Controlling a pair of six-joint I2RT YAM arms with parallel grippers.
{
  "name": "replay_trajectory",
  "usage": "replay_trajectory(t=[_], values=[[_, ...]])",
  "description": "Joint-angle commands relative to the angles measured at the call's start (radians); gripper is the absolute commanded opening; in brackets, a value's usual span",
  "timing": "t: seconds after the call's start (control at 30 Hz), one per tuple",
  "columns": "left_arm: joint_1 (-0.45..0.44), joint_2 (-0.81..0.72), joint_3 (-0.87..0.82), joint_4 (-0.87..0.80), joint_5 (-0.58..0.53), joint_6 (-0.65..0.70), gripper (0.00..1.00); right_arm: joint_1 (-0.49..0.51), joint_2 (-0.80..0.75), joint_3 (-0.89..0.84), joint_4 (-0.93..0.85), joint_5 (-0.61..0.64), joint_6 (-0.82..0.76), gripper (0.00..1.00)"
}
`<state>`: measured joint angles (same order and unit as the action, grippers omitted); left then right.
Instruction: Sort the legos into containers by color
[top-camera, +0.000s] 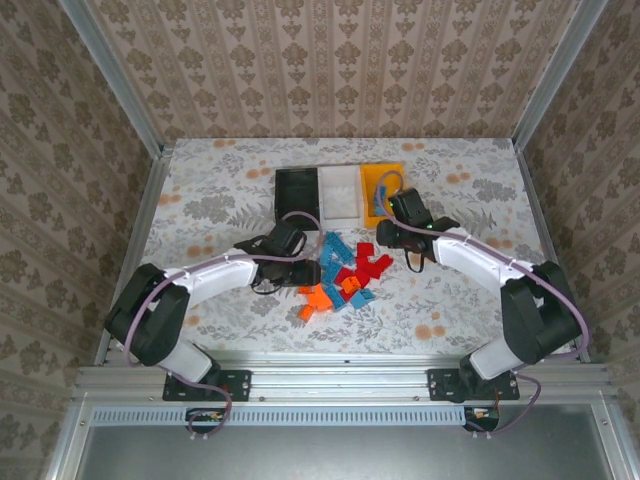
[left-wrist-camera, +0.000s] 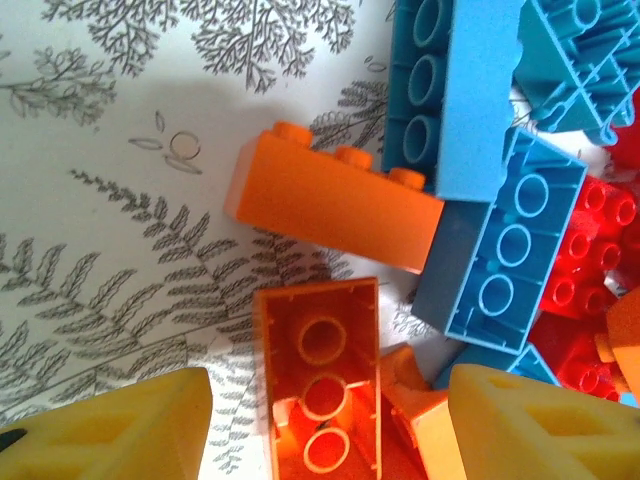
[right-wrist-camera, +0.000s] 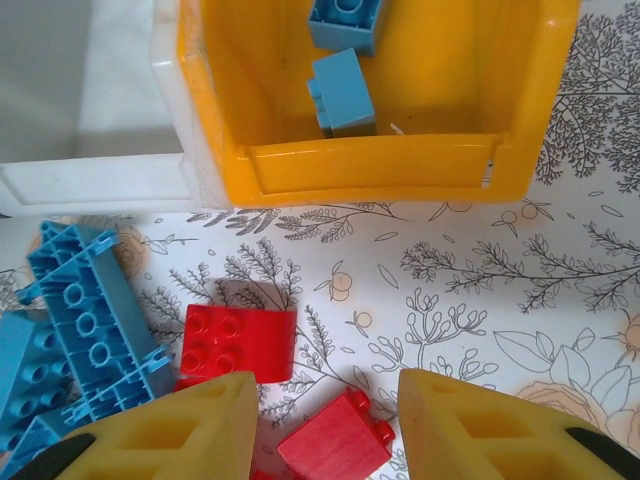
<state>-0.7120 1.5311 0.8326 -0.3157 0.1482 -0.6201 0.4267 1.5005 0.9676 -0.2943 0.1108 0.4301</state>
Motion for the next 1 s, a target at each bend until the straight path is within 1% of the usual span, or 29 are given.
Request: replay_trajectory(t=[0.0,0.13,0.27,0.37,0.53,0.7,0.77,0.9,0.97], values=[[-0.004,0.04,0.032,0.027,-0.012,0.02,0.66,0.008,-0.059,-0.025,-0.008,-0.002,0.013,0.43],[-0.004,0.089,0.047,0.02,-0.009,0.019,0.65,0.006,-0.082,-0.038,-0.013,-0.006,0.009,0.45],[-0.004,0.101,0.048,0.006,-0.044,0.02,0.62,0.007,-0.101,-0.03,-0.019,-0.011,0.005,0.45],[-0.004,0.11,0.054,-0.013,-0.075,0.028,0.58,0.006,-0.102,-0.03,-0.017,-0.021,0.009,0.45],[-0.002,0.137,0.068,-0.036,-0.115,0.051,0.54,0.007,-0.149,-0.042,-0.018,-0.023,0.016,0.45],[0.008,0.139,0.068,-0.049,-0.143,0.067,0.45,0.008,-0.171,-0.059,-0.023,-0.03,0.021,0.45],[0.011,0.136,0.066,-0.051,-0.144,0.07,0.44,0.01,-0.179,-0.062,-0.026,-0.03,0.021,0.45],[0.011,0.126,0.062,-0.05,-0.143,0.076,0.34,0.014,-0.183,-0.069,-0.026,-0.028,0.021,0.45],[0.012,0.118,0.064,-0.055,-0.144,0.077,0.32,0.015,-0.183,-0.069,-0.024,-0.03,0.023,0.45]])
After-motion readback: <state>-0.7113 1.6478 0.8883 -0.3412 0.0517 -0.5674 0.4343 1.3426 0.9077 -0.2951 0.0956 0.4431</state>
